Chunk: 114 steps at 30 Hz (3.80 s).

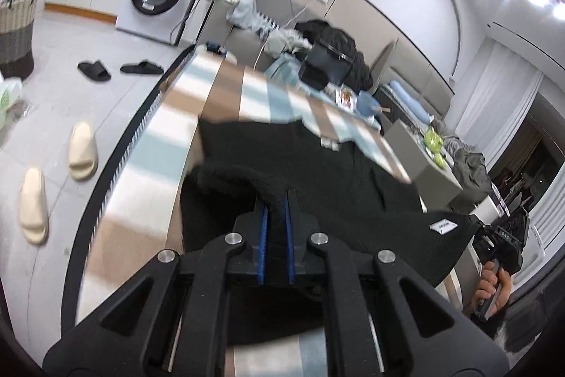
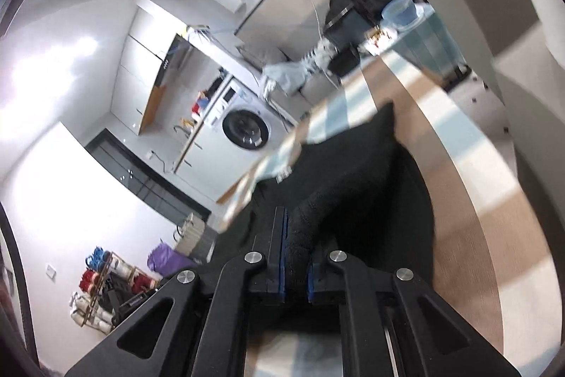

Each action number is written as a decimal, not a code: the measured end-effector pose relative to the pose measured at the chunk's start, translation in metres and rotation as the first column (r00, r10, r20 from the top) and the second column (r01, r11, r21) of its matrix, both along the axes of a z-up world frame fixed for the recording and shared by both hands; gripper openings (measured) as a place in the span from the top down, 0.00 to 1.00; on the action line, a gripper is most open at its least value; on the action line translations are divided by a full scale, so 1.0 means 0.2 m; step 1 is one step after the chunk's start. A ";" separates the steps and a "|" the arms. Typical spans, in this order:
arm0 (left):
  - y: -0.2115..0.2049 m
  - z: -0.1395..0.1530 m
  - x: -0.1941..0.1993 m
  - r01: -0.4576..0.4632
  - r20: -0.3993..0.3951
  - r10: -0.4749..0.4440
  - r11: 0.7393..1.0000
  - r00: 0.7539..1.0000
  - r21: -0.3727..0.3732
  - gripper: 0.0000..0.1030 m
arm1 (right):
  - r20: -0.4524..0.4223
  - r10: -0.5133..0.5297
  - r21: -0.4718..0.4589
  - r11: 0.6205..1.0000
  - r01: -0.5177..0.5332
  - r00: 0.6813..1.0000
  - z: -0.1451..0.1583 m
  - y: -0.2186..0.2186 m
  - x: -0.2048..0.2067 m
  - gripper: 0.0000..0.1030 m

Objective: Fold small clothes

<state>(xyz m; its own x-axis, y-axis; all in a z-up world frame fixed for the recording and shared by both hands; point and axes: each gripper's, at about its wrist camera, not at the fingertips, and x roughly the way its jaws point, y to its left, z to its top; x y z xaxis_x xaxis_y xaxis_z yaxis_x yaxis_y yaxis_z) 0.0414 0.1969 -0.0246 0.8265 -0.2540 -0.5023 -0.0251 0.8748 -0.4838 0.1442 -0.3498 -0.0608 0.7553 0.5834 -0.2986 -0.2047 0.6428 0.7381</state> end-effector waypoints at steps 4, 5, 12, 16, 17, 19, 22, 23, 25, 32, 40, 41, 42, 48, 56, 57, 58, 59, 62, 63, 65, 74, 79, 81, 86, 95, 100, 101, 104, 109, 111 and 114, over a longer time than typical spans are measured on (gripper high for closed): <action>0.07 0.08 0.26 -0.020 0.024 0.021 1.000 1.000 -0.016 0.95 | -0.020 -0.078 0.020 0.997 0.078 0.997 0.06 -0.02 0.20 0.92; 0.09 0.10 0.33 -0.025 0.025 0.026 1.000 0.999 -0.014 0.95 | -0.029 -0.096 0.018 0.995 0.097 0.995 0.07 -0.02 0.27 0.92; 0.16 0.02 0.93 -0.086 -0.101 0.089 0.996 0.991 0.029 0.84 | -0.150 -0.236 -0.039 0.972 0.233 0.960 0.03 0.01 0.80 0.84; 0.22 -0.09 1.02 -0.157 -0.173 0.153 0.988 0.973 -0.011 0.30 | -0.210 -0.263 -0.100 0.964 0.247 0.942 -0.03 0.03 0.90 0.65; 0.24 -0.11 1.01 -0.162 -0.177 0.155 0.986 0.972 -0.027 0.28 | -0.209 -0.255 -0.115 0.965 0.235 0.944 -0.03 0.04 0.89 0.62; 0.27 -0.14 1.00 -0.166 -0.183 0.159 0.986 0.970 -0.024 0.28 | -0.219 -0.242 -0.157 0.965 0.210 0.945 -0.05 0.06 0.88 0.59; 0.26 -0.17 0.96 -0.152 -0.190 0.150 0.988 0.970 0.003 0.28 | -0.244 -0.217 -0.205 0.964 0.169 0.945 -0.07 0.07 0.84 0.55; 0.25 -0.17 0.95 -0.141 -0.193 0.142 0.990 0.971 0.016 0.28 | -0.248 -0.212 -0.218 0.963 0.159 0.945 -0.08 0.08 0.83 0.54; 0.22 -0.18 0.93 -0.113 -0.187 0.120 0.992 0.975 0.049 0.28 | -0.250 -0.198 -0.244 0.960 0.136 0.948 -0.09 0.09 0.80 0.49; 0.12 -0.20 0.89 -0.069 -0.208 0.085 0.994 0.974 0.084 0.28 | -0.247 -0.155 -0.327 0.943 0.068 0.956 -0.09 0.17 0.72 0.49; 0.02 -0.20 0.77 -0.043 -0.223 0.074 0.989 0.972 0.141 0.27 | -0.254 -0.179 -0.525 0.851 0.020 0.950 -0.11 0.21 0.67 0.39; 0.01 -0.21 0.74 -0.041 -0.231 0.075 0.988 0.970 0.151 0.27 | -0.264 -0.190 -0.554 0.833 0.013 0.946 -0.12 0.20 0.65 0.39; 0.00 -0.21 0.72 -0.038 -0.235 0.075 0.987 0.969 0.159 0.27 | -0.267 -0.187 -0.559 0.829 0.006 0.945 -0.13 0.19 0.63 0.39; -0.06 -0.24 0.55 -0.033 -0.241 0.086 0.976 0.967 0.215 0.27 | -0.262 -0.194 -0.525 0.851 0.029 0.945 -0.20 0.11 0.57 0.50; -0.09 -0.24 0.36 -0.058 -0.230 0.107 0.975 0.967 0.213 0.27 | -0.139 -0.151 -0.499 0.865 0.063 0.979 -0.12 0.11 0.46 0.97; -0.08 -0.23 0.33 -0.065 -0.229 0.115 0.975 0.967 0.214 0.27 | -0.148 -0.189 -0.484 0.870 0.096 0.971 -0.13 0.07 0.44 0.97; -0.08 -0.23 0.31 -0.069 -0.228 0.117 0.976 0.967 0.209 0.27 | -0.172 -0.201 -0.467 0.879 0.100 0.964 -0.15 0.05 0.44 0.97; -0.07 -0.23 0.28 -0.068 -0.227 0.115 0.977 0.967 0.203 0.27 | -0.203 -0.214 -0.472 0.877 0.096 0.956 -0.18 0.04 0.45 0.97; -0.07 -0.24 0.22 -0.072 -0.237 0.121 0.977 0.964 0.203 0.27 | -0.252 -0.221 -0.471 0.878 0.080 0.942 -0.20 0.03 0.43 0.91; -0.08 -0.23 0.19 -0.070 -0.235 0.118 0.976 0.965 0.204 0.27 | -0.239 -0.212 -0.466 0.881 0.079 0.948 -0.19 0.04 0.41 0.85; -0.09 -0.22 0.14 -0.066 -0.227 0.115 0.975 0.967 0.211 0.27 | -0.191 -0.196 -0.483 0.872 0.082 0.962 -0.14 0.06 0.33 0.69; -0.23 -0.18 -0.04 -0.016 -0.198 0.061 0.974 0.978 0.225 0.27 | -0.181 -0.018 -0.477 0.876 -0.071 0.983 -0.15 0.24 0.04 0.43; -0.36 -0.20 -0.08 0.053 -0.204 -0.004 0.970 0.979 0.236 0.27 | -0.183 -0.003 -0.484 0.870 -0.088 0.983 -0.20 0.33 -0.06 0.42; -0.43 -0.21 -0.08 0.076 -0.205 -0.019 0.959 0.979 0.274 0.27 | -0.169 -0.001 -0.509 0.856 -0.086 0.986 -0.19 0.39 -0.07 0.42; -0.65 -0.25 -0.09 0.181 -0.220 -0.112 0.928 0.969 0.325 0.27 | -0.157 0.079 -0.552 0.820 -0.154 0.984 -0.19 0.59 -0.04 0.42; -1.03 -0.36 -0.21 0.351 -0.272 -0.241 0.792 0.932 0.500 0.25 | -0.150 0.226 -0.705 0.658 -0.264 0.962 -0.27 1.01 -0.07 0.35; -0.99 -0.38 -0.22 0.360 -0.298 -0.246 0.825 0.922 0.436 0.21 | -0.158 0.245 -0.731 0.622 -0.280 0.957 -0.32 1.02 -0.11 0.32; -0.98 -0.38 -0.23 0.359 -0.295 -0.246 0.827 0.923 0.433 0.21 | -0.163 0.242 -0.735 0.617 -0.281 0.957 -0.32 1.01 -0.13 0.29; -0.98 -0.39 -0.25 0.361 -0.285 -0.253 0.820 0.924 0.443 0.21 | -0.178 0.200 -0.768 0.583 -0.264 0.963 -0.32 0.94 -0.15 0.23; -0.97 -0.40 -0.24 0.352 -0.272 -0.251 0.824 0.929 0.443 0.19 | -0.201 0.122 -0.745 0.626 -0.232 0.972 -0.30 0.80 -0.17 0.22; -0.97 -0.40 -0.25 0.349 -0.268 -0.249 0.828 0.930 0.439 0.19 | -0.198 0.119 -0.741 0.632 -0.228 0.973 -0.28 0.80 -0.16 0.22; -0.96 -0.39 -0.24 0.347 -0.272 -0.246 0.831 0.930 0.434 0.19 | -0.200 0.147 -0.748 0.616 -0.248 0.969 -0.27 0.89 -0.15 0.22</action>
